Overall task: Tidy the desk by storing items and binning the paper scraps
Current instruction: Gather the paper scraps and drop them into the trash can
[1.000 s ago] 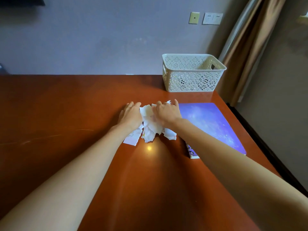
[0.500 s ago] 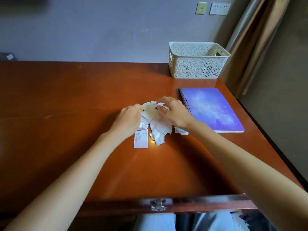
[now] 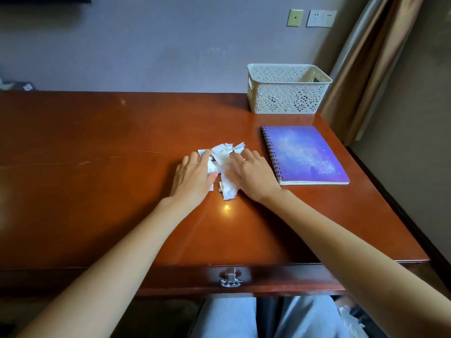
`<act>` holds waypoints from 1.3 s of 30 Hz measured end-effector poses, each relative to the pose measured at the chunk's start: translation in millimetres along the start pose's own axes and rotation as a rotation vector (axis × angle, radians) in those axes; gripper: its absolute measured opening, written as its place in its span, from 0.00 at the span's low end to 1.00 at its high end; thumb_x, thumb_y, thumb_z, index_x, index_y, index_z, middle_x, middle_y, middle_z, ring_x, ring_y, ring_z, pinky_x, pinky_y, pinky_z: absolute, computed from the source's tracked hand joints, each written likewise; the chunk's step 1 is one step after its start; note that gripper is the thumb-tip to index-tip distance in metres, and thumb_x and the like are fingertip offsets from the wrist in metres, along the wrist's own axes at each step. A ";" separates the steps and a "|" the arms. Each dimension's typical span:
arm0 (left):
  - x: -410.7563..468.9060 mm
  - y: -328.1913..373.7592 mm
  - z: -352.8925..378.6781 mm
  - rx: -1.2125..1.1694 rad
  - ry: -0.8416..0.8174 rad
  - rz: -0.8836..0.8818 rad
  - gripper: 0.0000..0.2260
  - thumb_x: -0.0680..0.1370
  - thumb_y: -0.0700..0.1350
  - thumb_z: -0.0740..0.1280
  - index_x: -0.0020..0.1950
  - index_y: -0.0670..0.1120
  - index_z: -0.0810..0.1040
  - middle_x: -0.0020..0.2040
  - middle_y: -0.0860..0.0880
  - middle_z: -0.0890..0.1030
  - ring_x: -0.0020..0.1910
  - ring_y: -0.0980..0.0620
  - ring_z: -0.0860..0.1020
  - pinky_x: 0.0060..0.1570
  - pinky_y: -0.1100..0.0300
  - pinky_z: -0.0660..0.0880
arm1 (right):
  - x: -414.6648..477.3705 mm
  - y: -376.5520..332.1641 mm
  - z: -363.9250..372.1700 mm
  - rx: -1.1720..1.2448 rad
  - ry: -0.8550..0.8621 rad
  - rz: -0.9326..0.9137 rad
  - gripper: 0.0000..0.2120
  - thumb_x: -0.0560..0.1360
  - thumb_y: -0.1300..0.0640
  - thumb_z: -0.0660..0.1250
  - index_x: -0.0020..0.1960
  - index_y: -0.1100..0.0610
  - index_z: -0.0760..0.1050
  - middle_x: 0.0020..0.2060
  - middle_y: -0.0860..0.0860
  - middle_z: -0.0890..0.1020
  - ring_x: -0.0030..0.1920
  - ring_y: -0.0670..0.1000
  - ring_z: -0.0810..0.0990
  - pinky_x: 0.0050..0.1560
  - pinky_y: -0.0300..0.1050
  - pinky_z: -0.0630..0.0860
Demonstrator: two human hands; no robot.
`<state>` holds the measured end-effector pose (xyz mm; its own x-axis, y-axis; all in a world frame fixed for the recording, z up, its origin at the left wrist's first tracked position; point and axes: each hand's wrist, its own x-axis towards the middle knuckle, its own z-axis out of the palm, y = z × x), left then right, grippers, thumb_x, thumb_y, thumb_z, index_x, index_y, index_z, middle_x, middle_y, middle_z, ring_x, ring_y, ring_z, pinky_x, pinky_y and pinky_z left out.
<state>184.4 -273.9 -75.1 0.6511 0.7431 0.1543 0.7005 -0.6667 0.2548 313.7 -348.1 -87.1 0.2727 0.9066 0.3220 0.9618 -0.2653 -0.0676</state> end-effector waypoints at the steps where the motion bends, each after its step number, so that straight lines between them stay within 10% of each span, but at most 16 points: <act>1: 1.5 1.7 0.1 0.004 0.008 0.001 0.21 0.80 0.49 0.58 0.73 0.48 0.61 0.62 0.44 0.70 0.62 0.45 0.68 0.59 0.55 0.66 | 1.3 0.0 1.7 -0.002 0.035 0.002 0.15 0.69 0.58 0.72 0.53 0.64 0.77 0.44 0.60 0.79 0.42 0.61 0.78 0.38 0.49 0.74; 9: 13.6 7.0 -6.6 -0.327 0.081 -0.147 0.12 0.79 0.41 0.60 0.60 0.39 0.73 0.59 0.39 0.75 0.58 0.39 0.73 0.52 0.51 0.70 | 0.7 -3.5 -10.2 0.129 0.018 0.060 0.12 0.80 0.58 0.56 0.59 0.62 0.71 0.57 0.57 0.73 0.59 0.57 0.71 0.49 0.50 0.72; 17: 10.6 0.4 -13.5 -0.469 0.163 -0.282 0.11 0.80 0.41 0.59 0.58 0.37 0.75 0.58 0.39 0.78 0.61 0.41 0.70 0.52 0.55 0.67 | -20.0 -18.7 -17.7 0.004 -0.214 0.027 0.28 0.73 0.33 0.57 0.63 0.52 0.68 0.61 0.55 0.70 0.64 0.58 0.67 0.64 0.54 0.65; 20: 7.2 -3.7 -14.1 -0.490 0.171 -0.319 0.11 0.80 0.41 0.59 0.59 0.38 0.75 0.59 0.40 0.77 0.62 0.42 0.69 0.53 0.54 0.69 | -15.6 -17.2 -11.5 -0.026 -0.146 0.035 0.23 0.75 0.41 0.60 0.59 0.58 0.72 0.56 0.58 0.74 0.58 0.60 0.72 0.56 0.54 0.70; 24: 4.2 -5.8 -15.2 -0.509 0.187 -0.329 0.12 0.79 0.42 0.62 0.58 0.37 0.76 0.58 0.40 0.78 0.61 0.42 0.71 0.53 0.55 0.69 | -14.0 -21.5 -9.5 -0.144 0.081 -0.044 0.07 0.65 0.55 0.69 0.31 0.59 0.76 0.26 0.54 0.76 0.25 0.56 0.76 0.21 0.36 0.63; 28: 2.2 -2.8 -16.2 -0.523 0.200 -0.319 0.12 0.78 0.43 0.63 0.58 0.37 0.76 0.57 0.40 0.79 0.59 0.42 0.73 0.52 0.54 0.71 | -13.0 -22.2 -16.0 -0.069 0.181 -0.086 0.01 0.59 0.63 0.68 0.31 0.59 0.76 0.25 0.54 0.76 0.22 0.56 0.76 0.19 0.34 0.58; 33: 2.2 0.3 -17.1 -0.547 0.208 -0.315 0.13 0.78 0.43 0.63 0.58 0.37 0.76 0.57 0.40 0.79 0.59 0.41 0.73 0.52 0.53 0.72 | -10.7 -14.7 -21.5 0.051 0.027 0.088 0.11 0.78 0.63 0.59 0.60 0.62 0.70 0.54 0.60 0.77 0.50 0.63 0.78 0.38 0.48 0.65; 39: 5.1 9.2 -23.6 -0.610 0.235 -0.335 0.12 0.78 0.43 0.64 0.57 0.37 0.76 0.56 0.40 0.79 0.55 0.41 0.77 0.51 0.48 0.79 | 1.3 -3.8 -26.6 0.415 0.216 0.347 0.10 0.80 0.59 0.56 0.56 0.64 0.70 0.47 0.65 0.80 0.47 0.67 0.76 0.38 0.51 0.65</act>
<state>187.3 -275.0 -49.5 0.3028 0.9397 0.1587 0.5190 -0.3023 0.7995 309.8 -354.6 -61.2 0.6047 0.6902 0.3975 0.7577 -0.3447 -0.5542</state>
